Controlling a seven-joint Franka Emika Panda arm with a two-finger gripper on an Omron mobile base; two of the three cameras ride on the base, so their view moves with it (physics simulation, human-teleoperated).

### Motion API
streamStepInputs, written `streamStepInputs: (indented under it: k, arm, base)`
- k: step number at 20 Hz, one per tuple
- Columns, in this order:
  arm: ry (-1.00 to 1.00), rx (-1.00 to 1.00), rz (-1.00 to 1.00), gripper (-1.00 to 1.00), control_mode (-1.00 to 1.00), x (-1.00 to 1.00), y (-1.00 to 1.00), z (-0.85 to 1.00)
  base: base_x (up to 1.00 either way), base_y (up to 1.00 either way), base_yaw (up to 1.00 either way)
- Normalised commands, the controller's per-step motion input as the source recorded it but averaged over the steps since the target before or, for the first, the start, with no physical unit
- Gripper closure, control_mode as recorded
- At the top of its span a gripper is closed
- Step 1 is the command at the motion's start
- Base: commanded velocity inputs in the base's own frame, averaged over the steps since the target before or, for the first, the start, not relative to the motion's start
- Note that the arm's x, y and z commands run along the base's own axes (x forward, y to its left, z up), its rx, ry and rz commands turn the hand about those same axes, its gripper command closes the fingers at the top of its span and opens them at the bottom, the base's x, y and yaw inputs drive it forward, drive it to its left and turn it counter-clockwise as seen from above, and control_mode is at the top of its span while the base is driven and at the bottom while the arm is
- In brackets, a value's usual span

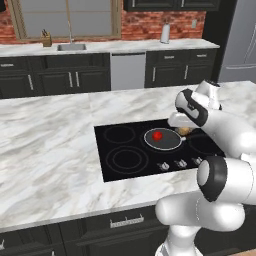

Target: Place the pan on the center burner on the stove. Then place the tomato and the onion in the pan and turn on the center burner.

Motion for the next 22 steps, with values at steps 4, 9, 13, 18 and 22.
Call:
streamStepInputs:
  k: [4, 9, 13, 18, 22]
  arm:
    - [-0.09, -0.09, 0.00, 1.00, -1.00, 0.19, 0.00, -0.24]
    - [-0.02, -0.11, 0.00, 1.00, -1.00, 0.19, 0.00, -0.15]
    - [-0.03, -0.10, 0.00, 1.00, -1.00, 0.17, 0.00, -0.16]
    - [0.00, -0.01, 0.01, 1.00, -1.00, 0.24, -0.02, -0.09]
    - [0.00, 0.00, 0.06, 1.00, -1.00, 0.24, -0.09, -0.18]
  base:
    - [0.00, 0.00, 0.00]
    - [0.00, 0.00, 0.00]
    - [0.00, 0.00, 0.00]
    - [0.00, 0.00, 0.00]
    - [0.00, 0.00, 0.00]
